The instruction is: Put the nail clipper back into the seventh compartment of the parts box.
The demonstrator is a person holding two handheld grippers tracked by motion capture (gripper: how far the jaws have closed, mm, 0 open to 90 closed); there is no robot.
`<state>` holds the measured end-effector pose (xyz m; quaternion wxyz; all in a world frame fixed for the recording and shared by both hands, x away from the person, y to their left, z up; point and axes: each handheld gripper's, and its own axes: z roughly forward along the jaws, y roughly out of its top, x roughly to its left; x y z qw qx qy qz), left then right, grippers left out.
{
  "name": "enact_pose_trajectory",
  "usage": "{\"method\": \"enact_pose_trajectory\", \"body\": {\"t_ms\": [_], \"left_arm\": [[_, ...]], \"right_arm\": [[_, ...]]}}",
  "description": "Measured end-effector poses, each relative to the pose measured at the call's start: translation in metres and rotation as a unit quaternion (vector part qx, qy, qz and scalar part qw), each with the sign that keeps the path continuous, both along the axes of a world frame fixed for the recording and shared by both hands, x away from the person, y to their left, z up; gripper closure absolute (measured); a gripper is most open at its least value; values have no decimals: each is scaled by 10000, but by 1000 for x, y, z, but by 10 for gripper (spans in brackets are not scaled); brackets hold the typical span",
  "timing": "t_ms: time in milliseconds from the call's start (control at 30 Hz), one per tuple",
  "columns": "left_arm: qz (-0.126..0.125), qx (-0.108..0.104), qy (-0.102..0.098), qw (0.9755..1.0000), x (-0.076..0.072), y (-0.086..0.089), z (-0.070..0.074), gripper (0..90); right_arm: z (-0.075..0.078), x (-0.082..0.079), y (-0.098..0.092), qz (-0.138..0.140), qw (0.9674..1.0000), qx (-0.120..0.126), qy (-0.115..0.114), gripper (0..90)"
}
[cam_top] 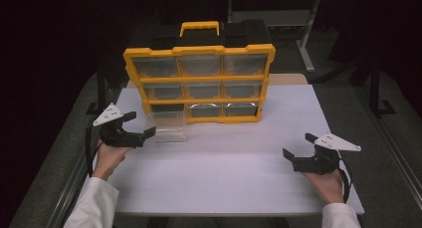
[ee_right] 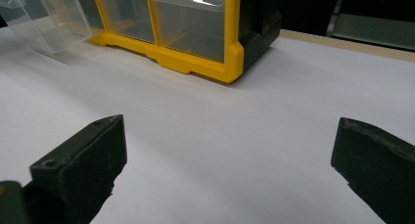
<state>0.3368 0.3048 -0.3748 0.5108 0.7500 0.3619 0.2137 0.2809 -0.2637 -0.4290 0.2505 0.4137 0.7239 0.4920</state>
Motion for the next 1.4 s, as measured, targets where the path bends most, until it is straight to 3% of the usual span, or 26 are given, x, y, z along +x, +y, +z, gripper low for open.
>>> {"method": "enact_pose_trajectory", "body": {"t_ms": [433,600,733,833,967,1400], "left_arm": [[283,-124,52,9995,-13,17,-26,0],[352,-197,-20,9992,-17,21,-27,0],[377,-556,-40,9977,-24,26,-30,0],[443,-405,-51,9982,-29,27,-34,0],[496,-484,-48,9976,-32,32,-40,0],[673,-806,-348,9939,-44,45,-52,0]], "right_arm": [[0,0,1,13,10000,-12,-3,0],[0,0,1,11,10000,-13,-4,0],[0,0,0,3,10000,-14,-9,0],[0,-1,0,-5,10000,13,-13,0],[0,0,0,18,10000,-6,-9,0],[-1,0,0,28,10000,-5,10,0]]}}
